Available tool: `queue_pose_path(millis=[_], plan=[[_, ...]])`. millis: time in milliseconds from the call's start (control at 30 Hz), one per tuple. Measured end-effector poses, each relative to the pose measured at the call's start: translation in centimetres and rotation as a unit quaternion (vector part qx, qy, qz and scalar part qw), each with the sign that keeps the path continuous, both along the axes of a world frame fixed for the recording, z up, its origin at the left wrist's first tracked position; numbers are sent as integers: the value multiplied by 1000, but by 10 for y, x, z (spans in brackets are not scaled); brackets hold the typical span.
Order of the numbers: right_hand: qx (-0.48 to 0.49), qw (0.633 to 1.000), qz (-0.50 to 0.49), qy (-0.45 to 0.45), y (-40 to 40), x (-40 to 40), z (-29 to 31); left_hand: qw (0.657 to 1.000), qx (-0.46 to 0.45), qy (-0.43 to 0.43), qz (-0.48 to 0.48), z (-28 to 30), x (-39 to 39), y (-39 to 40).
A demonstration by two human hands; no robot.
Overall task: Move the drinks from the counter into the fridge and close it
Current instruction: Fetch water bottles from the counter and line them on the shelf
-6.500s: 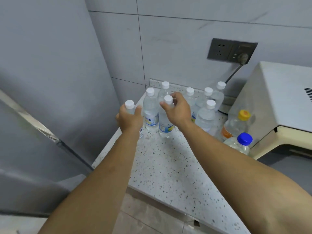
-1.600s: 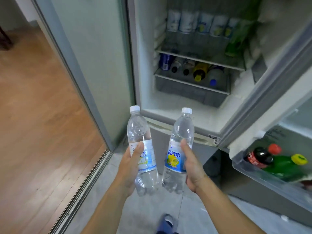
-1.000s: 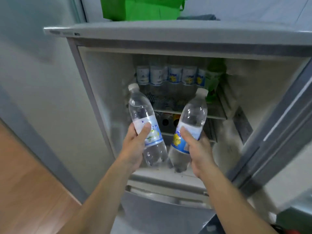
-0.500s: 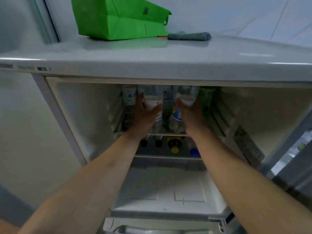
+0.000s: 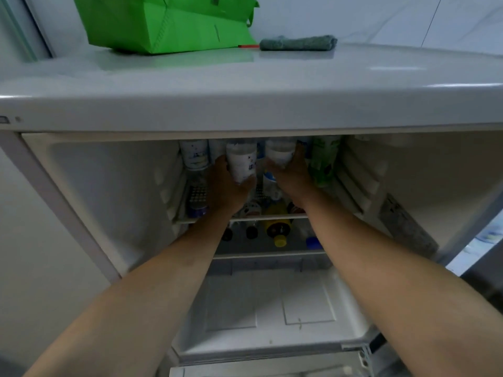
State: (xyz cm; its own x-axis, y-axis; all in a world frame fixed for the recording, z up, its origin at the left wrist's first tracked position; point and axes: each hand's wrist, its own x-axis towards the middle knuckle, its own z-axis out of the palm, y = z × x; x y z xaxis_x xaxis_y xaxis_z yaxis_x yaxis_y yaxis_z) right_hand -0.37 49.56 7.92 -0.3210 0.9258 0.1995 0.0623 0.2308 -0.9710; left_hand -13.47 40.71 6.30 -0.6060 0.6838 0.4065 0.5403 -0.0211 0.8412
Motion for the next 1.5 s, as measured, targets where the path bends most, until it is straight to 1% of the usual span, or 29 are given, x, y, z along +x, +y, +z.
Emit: queue_pose_path(millis=[100, 133, 233, 400, 467, 600, 700, 867, 1000, 1167, 1300, 1367, 1433, 1500], plan=[[20, 990, -37, -133, -5, 10, -13, 999, -41, 3, 8, -7, -1, -2], [28, 986, -43, -160, -6, 11, -17, 999, -43, 6, 9, -7, -1, -1], [61, 981, -69, -173, -8, 6, -20, 999, -36, 21, 20, -5, 1, 6], [54, 976, -74, -200, 3, -9, -13, 999, -10, 41, 31, -5, 1, 22], [46, 974, -75, -208, 8, -13, -10, 998, -16, 50, 44, -5, -2, 28], [24, 979, -96, -179, 12, -18, -9, 994, -43, 74, 69, -8, -5, 36], [23, 981, -94, -170, 11, -18, -9, 991, -52, 94, 76, -6, -7, 38], [3, 987, -64, -145, 6, -8, -11, 992, -65, 76, 71, -6, -9, 38], [9, 988, -70, -135, -1, -4, -15, 997, -11, 41, 58, -14, -4, 30], [82, 982, -92, -145, -11, 4, -19, 995, 67, 60, 32, -21, 8, 2], [124, 981, -102, -114, -34, 19, -24, 990, 133, 47, 5, -22, 27, -29], [129, 981, -103, -98, -51, 30, -27, 990, 137, 18, -3, -22, 40, -43], [107, 986, -90, -89, -70, 45, -28, 993, 117, -16, -18, -24, 56, -54], [77, 992, -74, -72, -89, 65, -31, 994, 105, -4, -36, -30, 75, -65]])
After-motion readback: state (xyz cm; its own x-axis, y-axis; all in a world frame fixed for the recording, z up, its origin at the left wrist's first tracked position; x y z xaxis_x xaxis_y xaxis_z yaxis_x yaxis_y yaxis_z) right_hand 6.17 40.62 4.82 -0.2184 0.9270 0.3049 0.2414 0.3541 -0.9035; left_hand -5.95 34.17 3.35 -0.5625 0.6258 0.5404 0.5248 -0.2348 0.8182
